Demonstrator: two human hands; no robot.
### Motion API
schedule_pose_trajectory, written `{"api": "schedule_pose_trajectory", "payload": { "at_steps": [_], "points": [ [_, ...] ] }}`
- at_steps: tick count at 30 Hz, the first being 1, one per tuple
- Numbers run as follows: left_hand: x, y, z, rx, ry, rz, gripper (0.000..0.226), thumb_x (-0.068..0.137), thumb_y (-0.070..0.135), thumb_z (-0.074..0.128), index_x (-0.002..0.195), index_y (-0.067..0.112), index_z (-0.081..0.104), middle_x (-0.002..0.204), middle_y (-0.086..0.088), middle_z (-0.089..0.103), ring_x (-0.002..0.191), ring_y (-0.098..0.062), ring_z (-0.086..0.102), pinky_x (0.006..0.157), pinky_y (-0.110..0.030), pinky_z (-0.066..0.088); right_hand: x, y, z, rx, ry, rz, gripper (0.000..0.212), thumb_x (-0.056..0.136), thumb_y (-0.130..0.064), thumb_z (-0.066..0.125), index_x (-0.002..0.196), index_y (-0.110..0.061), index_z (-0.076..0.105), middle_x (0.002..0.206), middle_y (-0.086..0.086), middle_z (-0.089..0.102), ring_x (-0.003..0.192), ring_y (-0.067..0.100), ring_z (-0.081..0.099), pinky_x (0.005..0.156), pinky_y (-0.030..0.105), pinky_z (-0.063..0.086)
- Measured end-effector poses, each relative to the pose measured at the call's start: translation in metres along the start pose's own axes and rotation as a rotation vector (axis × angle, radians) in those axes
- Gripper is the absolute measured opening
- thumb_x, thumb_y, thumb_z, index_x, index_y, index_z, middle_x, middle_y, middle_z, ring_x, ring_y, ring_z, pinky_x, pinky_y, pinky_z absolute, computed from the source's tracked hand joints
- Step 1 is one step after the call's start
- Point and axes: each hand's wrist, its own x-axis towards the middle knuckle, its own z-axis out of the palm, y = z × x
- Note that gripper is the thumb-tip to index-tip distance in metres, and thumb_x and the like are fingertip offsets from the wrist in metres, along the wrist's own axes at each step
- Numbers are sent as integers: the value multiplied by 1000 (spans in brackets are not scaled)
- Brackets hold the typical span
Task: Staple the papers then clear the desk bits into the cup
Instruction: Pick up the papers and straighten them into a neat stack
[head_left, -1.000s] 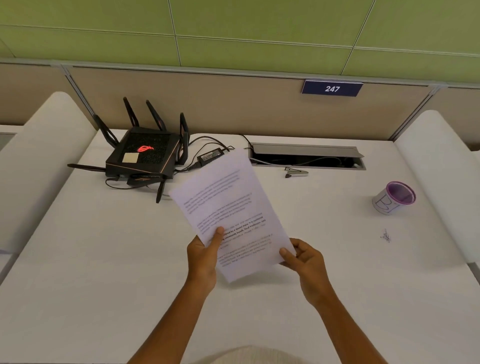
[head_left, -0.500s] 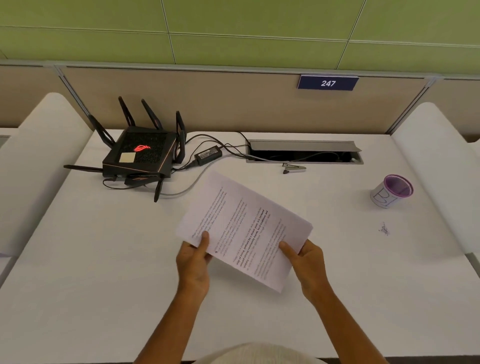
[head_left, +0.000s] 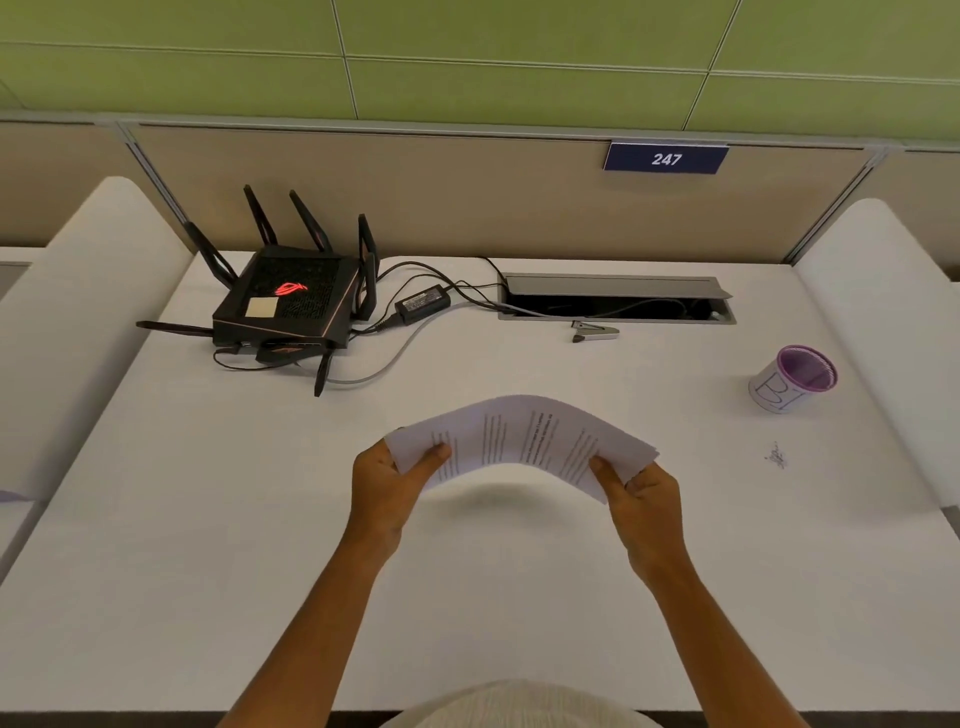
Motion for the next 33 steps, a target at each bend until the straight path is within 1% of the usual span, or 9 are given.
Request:
{"api": "schedule_pose_trajectory", "payload": {
  "at_steps": [7,11,14,17,20,24,27,30,33],
  "points": [
    [-15,-25,7,26,-16,-75,26,87,12,83,94,34,71,91,14,77,92,-11,73,66,-13,59,-2,43,10,-27,-17,92,26,99,-15,69,125,-17,67,110,-2,75,104,19,73,74,16,61],
    [-10,-23,13,24,-12,-83,21,88,16,83,95,33,73,85,18,79,88,-5,75,74,-18,60,4,39,11,-21,8,91,27,100,-16,67,127,-16,66,111,-1,75,103,16,71,79,17,62],
    [-11,-22,13,53,-48,-47,21,92,15,79,93,35,74,83,24,78,84,1,75,73,-14,60,4,39,9,-14,9,90,28,100,-19,67,128,-18,65,112,-2,74,103,12,71,79,18,62],
    [-12,-34,11,99,-35,-84,17,90,17,81,105,24,75,91,12,78,93,-14,74,70,-16,61,1,48,9,-43,-5,114,26,100,-17,66,126,-18,65,110,-4,74,104,15,70,75,17,61],
    [-14,-39,11,128,-13,-160,32,89,18,82,119,14,71,101,1,74,94,-20,71,69,-16,58,2,51,11,-67,-23,135,21,100,-16,66,121,-20,65,107,-6,73,103,19,71,70,12,59],
    [-10,-35,6,140,-45,-174,16,92,22,79,106,24,71,95,11,75,90,-12,73,62,-15,57,12,40,-2,-59,-64,137,20,97,-17,71,117,-21,72,105,-5,79,97,18,76,75,25,64],
    [-8,-34,-2,106,-34,-202,10,92,24,79,100,28,74,94,9,80,90,-17,76,66,-22,57,21,26,-16,-11,-151,159,18,94,-17,74,112,-16,73,102,-3,81,94,21,79,82,38,65],
    [-8,-35,-8,14,7,-243,14,92,24,79,105,26,74,99,7,81,94,-21,76,74,-32,60,26,20,-21,120,-233,220,28,95,-16,71,122,-8,71,110,10,80,102,31,77,92,52,62],
    [-13,-37,-2,-114,25,-289,19,92,21,79,109,28,73,105,6,81,100,-20,75,82,-36,59,20,16,-13,322,-230,282,34,97,-15,67,129,-5,67,120,19,75,110,38,73,96,57,59]
  ]
}}
